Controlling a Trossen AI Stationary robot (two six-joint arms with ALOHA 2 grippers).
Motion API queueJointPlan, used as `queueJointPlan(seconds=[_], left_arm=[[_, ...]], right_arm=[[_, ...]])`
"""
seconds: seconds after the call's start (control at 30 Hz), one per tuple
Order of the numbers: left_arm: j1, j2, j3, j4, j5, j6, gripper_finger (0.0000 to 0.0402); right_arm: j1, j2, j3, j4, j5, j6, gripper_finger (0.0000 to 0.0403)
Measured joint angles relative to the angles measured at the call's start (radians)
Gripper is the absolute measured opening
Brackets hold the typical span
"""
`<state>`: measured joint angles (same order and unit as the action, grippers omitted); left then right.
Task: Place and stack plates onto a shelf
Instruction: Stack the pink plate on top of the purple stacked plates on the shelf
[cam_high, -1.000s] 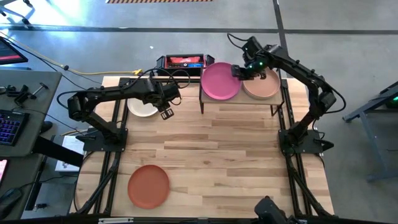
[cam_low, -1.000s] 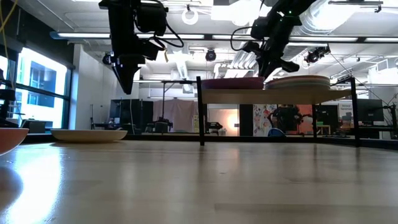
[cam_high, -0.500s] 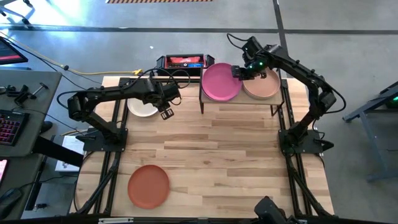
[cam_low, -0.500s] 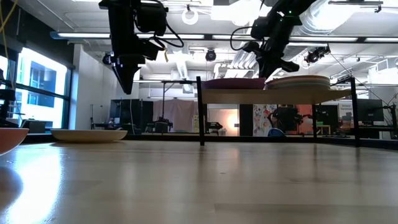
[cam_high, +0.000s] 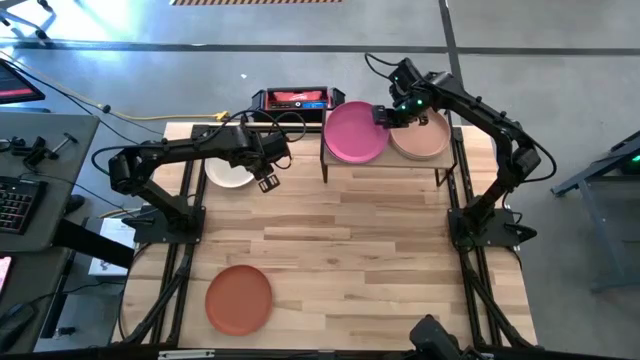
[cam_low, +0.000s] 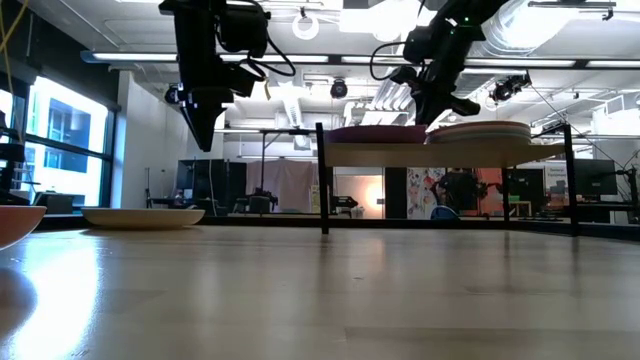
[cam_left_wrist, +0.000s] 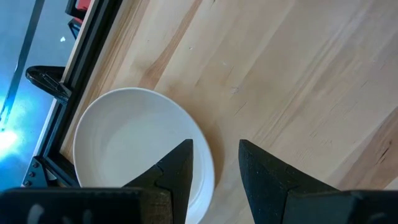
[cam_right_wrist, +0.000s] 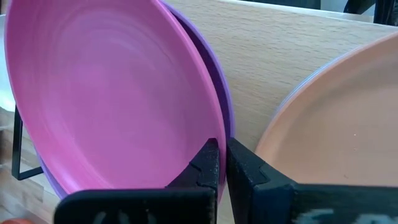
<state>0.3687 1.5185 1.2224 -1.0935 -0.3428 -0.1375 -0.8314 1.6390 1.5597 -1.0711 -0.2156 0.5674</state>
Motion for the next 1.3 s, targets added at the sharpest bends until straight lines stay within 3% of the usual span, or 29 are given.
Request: queueJointPlan(seconds=[0.23,0.4,0.8,1.3], left_arm=[[0.0,0.0,0.0,0.002,0.0,0.001,0.012],[0.0,0.0,0.0,0.038,0.0,0.001,0.012],[0.0,0.0,0.0,0.057,0.0,0.011,0.012],[0.0,0.0,0.0,0.068,0.0,0.045,0.012]], right_arm=[[-0.002,0.0,0.0,0.0,-0.017,0.011,0.0001],[-0.017,0.0,0.0,0.006,-0.089,0.009,0.0001],[-0.041,0.0,0.0,-0.009,-0.112,-0.043,0.0002],[-0.032,0.0,0.0,-0.009,-0.136,-0.049,0.0089]])
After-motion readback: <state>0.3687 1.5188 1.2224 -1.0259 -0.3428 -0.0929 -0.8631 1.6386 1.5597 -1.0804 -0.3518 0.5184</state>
